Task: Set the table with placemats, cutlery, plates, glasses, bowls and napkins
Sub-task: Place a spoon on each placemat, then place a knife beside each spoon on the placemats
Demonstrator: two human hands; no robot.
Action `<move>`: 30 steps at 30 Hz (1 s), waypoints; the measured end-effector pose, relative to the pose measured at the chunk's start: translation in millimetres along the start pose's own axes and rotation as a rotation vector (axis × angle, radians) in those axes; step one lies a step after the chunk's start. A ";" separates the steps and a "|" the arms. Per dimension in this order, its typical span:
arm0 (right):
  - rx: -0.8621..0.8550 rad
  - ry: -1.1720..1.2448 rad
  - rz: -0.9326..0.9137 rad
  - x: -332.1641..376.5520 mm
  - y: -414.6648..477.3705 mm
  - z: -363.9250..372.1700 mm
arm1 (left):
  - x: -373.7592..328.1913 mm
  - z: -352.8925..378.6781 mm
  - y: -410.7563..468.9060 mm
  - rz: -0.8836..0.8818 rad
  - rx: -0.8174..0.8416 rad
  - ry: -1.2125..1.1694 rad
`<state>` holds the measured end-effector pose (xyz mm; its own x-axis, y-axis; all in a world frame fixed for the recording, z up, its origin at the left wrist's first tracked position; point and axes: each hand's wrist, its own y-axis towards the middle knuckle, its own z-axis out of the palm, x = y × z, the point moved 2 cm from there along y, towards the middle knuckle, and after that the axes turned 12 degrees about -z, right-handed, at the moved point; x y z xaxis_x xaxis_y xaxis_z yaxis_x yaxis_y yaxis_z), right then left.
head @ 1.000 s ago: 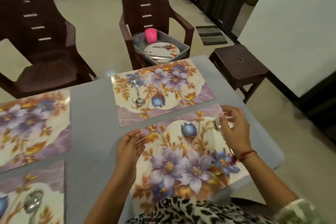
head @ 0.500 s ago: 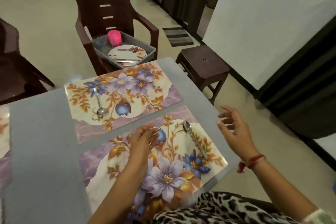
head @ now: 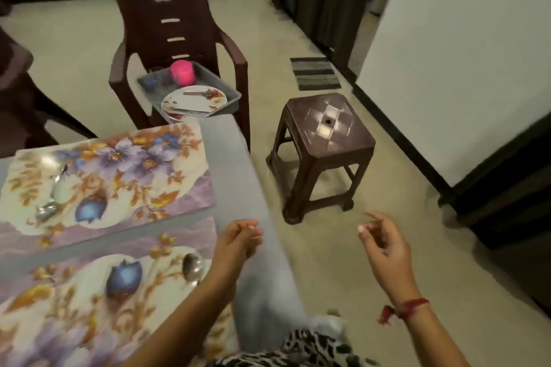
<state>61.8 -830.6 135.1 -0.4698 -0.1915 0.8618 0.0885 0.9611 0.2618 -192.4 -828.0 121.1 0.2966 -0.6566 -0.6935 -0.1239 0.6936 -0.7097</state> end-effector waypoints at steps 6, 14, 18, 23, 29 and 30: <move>0.207 0.025 -0.124 -68.4 104.2 -73.8 | 2.2 115.9 -2.2 0.004 -0.122 0.038; 0.369 0.186 -0.102 -100.1 154.8 -78.0 | -25.6 156.4 16.1 0.097 -0.325 0.001; 0.404 0.228 -0.100 -99.4 181.7 -64.3 | -40.0 152.4 31.1 0.119 -0.406 -0.065; 0.546 0.215 -0.193 -90.6 225.1 -24.0 | -54.0 139.8 59.6 0.138 -0.451 -0.160; 0.704 0.212 -0.280 -70.0 280.7 41.4 | -83.3 119.4 89.7 0.154 -0.495 -0.299; 0.728 0.210 -0.295 -65.3 292.9 55.9 | -93.0 112.5 96.8 0.165 -0.502 -0.326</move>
<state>69.3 -525.4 131.2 -0.2036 -0.4206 0.8841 -0.6408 0.7400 0.2045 -125.4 -666.4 130.9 0.5003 -0.3733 -0.7813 -0.5994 0.5019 -0.6236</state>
